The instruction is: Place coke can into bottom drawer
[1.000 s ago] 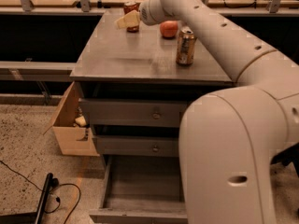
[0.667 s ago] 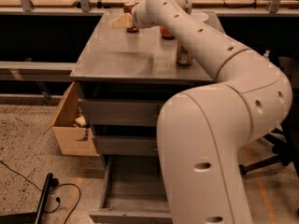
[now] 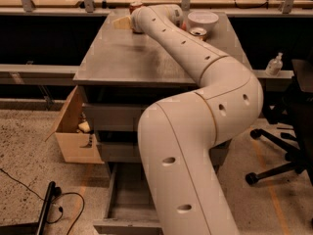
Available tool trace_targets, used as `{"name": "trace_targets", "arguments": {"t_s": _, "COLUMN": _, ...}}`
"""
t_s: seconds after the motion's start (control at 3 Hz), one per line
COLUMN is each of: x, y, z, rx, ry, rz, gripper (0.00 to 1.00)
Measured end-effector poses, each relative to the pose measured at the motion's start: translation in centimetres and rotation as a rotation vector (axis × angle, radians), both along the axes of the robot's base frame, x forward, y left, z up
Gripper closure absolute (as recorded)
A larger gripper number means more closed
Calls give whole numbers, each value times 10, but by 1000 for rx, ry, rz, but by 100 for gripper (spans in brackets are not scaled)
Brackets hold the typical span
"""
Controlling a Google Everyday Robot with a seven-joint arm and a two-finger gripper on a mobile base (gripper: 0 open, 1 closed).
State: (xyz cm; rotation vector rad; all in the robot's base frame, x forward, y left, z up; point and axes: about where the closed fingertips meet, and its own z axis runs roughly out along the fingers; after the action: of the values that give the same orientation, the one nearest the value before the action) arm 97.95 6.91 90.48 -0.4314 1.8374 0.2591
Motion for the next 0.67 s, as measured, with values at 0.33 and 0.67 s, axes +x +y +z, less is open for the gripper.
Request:
{"name": "trace_targets", "arguments": {"t_s": 0.33, "x": 25, "y": -5, "z": -10, "rx": 2, "ry": -64, "rz": -27, "gripper": 0}}
{"name": "trace_targets", "arguments": {"t_s": 0.67, "x": 42, "y": -2, "z": -17, "rx": 8, "ry": -103, "rz": -28, "gripper": 0}}
